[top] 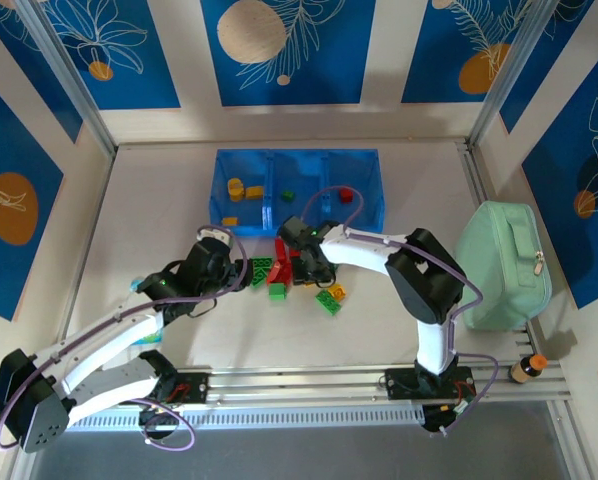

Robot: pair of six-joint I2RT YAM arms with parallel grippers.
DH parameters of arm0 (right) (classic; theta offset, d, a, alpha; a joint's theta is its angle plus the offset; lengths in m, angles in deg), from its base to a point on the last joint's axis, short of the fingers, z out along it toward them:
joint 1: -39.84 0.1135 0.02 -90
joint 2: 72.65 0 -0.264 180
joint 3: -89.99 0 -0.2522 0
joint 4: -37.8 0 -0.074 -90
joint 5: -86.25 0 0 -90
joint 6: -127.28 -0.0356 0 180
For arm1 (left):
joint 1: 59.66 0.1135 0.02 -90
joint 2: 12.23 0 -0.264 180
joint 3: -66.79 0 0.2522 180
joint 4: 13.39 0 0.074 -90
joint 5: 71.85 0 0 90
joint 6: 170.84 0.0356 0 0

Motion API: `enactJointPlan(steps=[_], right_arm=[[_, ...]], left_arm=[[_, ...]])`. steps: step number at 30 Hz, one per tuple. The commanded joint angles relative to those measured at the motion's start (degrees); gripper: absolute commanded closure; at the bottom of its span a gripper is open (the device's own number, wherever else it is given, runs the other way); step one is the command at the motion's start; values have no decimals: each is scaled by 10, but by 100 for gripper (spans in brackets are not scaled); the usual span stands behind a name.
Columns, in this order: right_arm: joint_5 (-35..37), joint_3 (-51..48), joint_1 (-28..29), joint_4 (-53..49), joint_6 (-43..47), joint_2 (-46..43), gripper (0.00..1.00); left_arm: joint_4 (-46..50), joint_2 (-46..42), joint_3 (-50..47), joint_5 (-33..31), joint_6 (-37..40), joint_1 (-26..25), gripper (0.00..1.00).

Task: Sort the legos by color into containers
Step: Pick up the lego from the center of the table, then place the lego in the container.

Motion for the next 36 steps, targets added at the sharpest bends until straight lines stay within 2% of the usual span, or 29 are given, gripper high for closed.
enactJointPlan(steps=[1, 6, 11, 16, 22, 28, 36], right_arm=[[25, 16, 11, -33, -1, 4, 59], [53, 30, 25, -55, 1, -12, 71], [87, 65, 39, -83, 9, -47, 72], [55, 125, 29, -60, 57, -49, 71], [7, 247, 15, -54, 105, 8, 71], [-13, 412, 2, -95, 143, 107, 71], [-48, 606, -28, -133, 162, 231, 70]], left_arm=[[-2, 4, -6, -6, 2, -3, 34], [4, -7, -6, -18, 5, -3, 35], [6, -32, -14, -24, 6, -3, 35], [-54, -85, -51, 15, 14, -3, 34], [-21, -137, -47, -14, 14, -3, 34], [12, -184, -45, -14, 16, -3, 34], [64, -217, 5, -18, 39, -3, 34]])
